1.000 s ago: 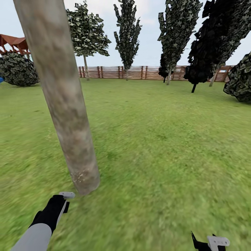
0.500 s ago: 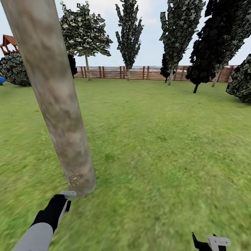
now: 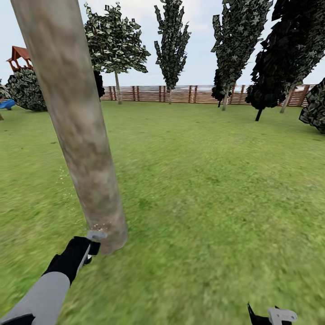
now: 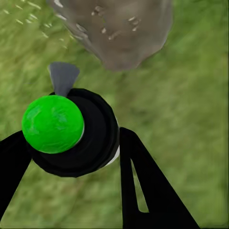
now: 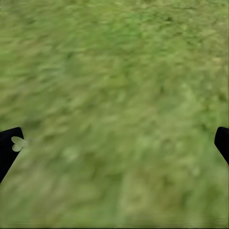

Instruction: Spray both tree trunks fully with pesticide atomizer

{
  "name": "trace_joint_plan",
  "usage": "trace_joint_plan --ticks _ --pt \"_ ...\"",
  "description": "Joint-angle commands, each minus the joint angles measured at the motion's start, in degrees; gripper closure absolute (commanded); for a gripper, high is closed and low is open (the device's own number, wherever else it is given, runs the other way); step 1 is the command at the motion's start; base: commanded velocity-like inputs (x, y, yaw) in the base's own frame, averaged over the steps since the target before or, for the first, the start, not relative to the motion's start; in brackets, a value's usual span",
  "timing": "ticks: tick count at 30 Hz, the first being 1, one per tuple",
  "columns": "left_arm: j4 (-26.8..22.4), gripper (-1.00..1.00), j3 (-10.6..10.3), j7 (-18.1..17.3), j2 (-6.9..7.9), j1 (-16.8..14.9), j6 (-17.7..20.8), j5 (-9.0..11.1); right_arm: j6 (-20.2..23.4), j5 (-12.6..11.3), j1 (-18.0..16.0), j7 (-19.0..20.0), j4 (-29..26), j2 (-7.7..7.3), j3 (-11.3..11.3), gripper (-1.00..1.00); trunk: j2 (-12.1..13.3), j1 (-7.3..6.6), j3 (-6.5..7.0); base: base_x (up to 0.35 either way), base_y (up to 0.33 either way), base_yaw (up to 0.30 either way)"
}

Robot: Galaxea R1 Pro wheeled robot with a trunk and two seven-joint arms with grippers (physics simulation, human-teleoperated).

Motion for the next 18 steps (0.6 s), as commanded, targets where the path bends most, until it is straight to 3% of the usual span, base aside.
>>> trace_joint_plan --ticks 1,2,4,6,13,15,18 --pt "-0.2 1.0 -1.0 -0.7 0.41 -0.4 0.1 -0.3 0.0 0.0 0.0 0.0 0.2 -0.02 0.0 -1.0 0.0 0.0 0.0 0.0 0.0 0.0" --pt "-0.2 1.0 -1.3 -1.0 0.85 -1.0 0.2 -0.3 0.0 0.0 0.0 0.0 0.3 -0.02 0.0 -1.0 0.0 0.0 0.0 0.0 0.0 0.0" --pt "-0.2 1.0 -1.5 -1.2 4.25 -1.9 0.2 -0.2 0.0 0.0 0.0 0.0 0.3 -0.02 0.1 -1.0 0.0 0.0 0.0 0.0 0.0 0.0" --pt "-0.2 1.0 -1.5 -2.2 6.62 -2.1 0.2 -0.1 0.0 0.0 0.0 0.0 0.4 -0.02 0.0 -1.0 0.0 0.0 0.0 0.0 0.0 0.0" --pt "-0.5 1.0 -1.8 -8.9 6.24 -2.3 0.1 -0.2 0.0 0.0 0.0 0.0 0.4 -0.02 0.0 -1.0 0.0 0.0 0.0 0.0 0.0 0.0" --pt "-0.4 1.0 -1.6 -11.1 7.09 -3.3 0.2 -0.3 0.0 0.0 0.0 0.0 0.4 -0.02 0.0 -1.0 0.0 0.0 0.0 0.0 0.0 0.0" --pt "-0.4 1.0 -1.5 -12.0 9.99 -4.4 0.2 -0.2 0.0 0.0 0.0 0.0 0.4 -0.02 0.0 -1.0 0.0 0.0 0.0 0.0 0.0 0.0"
